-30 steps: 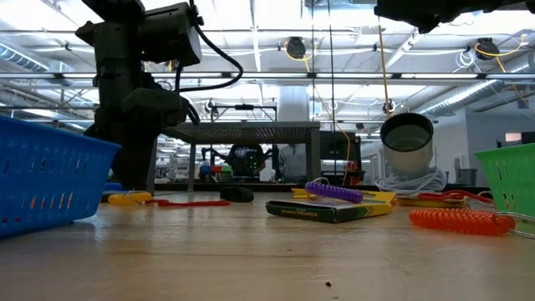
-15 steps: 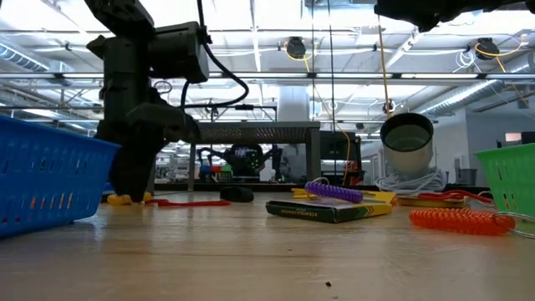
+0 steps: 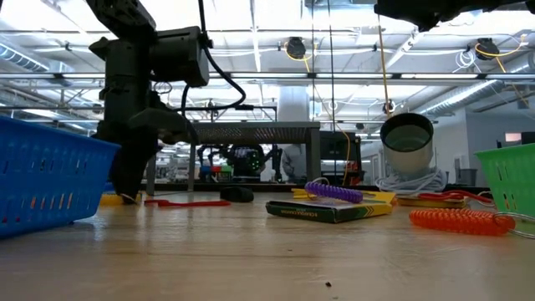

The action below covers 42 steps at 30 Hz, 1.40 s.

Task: Pick & Place Office Desk Supplies
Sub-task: Put the orange spring keychain into the red bin

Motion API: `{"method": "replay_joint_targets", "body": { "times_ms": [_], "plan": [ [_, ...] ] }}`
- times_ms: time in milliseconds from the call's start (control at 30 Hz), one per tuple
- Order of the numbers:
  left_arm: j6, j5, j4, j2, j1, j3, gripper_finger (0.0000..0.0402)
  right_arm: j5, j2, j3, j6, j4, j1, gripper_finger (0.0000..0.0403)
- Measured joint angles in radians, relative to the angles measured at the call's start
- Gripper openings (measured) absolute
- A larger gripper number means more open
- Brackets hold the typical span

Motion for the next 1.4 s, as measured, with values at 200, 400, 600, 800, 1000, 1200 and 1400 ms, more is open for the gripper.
{"method": "replay_joint_targets", "body": {
  "times_ms": [200,400,600,800,1000,1200,1400],
  "plan": [
    [-0.035,0.042,0.018,-0.052,-0.013,-0.004,0.0008,0.000,0.000,0.000,0.000,-0.001,0.000,0.0130],
    [-0.074,0.043,0.060,-0.133,-0.034,-0.003,0.0006,0.000,0.000,0.000,0.000,-0.004,0.000,0.0130],
    [-0.104,0.014,0.135,-0.220,-0.064,-0.001,0.0007,0.000,0.000,0.000,0.002,-0.008,0.000,0.0130],
    [-0.116,-0.018,0.203,-0.298,-0.103,-0.001,0.0008,0.000,0.000,0.000,0.011,-0.016,0.000,0.0130],
    [-0.129,-0.018,0.236,-0.336,-0.173,0.000,0.0007,0.000,0.000,0.000,0.026,-0.016,0.000,0.0130],
    [-0.196,0.016,0.294,-0.380,-0.258,0.000,0.0006,0.000,0.000,0.000,0.043,-0.023,0.000,0.0130],
    [-0.307,-0.110,0.272,-0.481,-0.356,0.001,0.0006,0.000,0.000,0.000,0.061,-0.038,0.000,0.0130]
  ]
}}
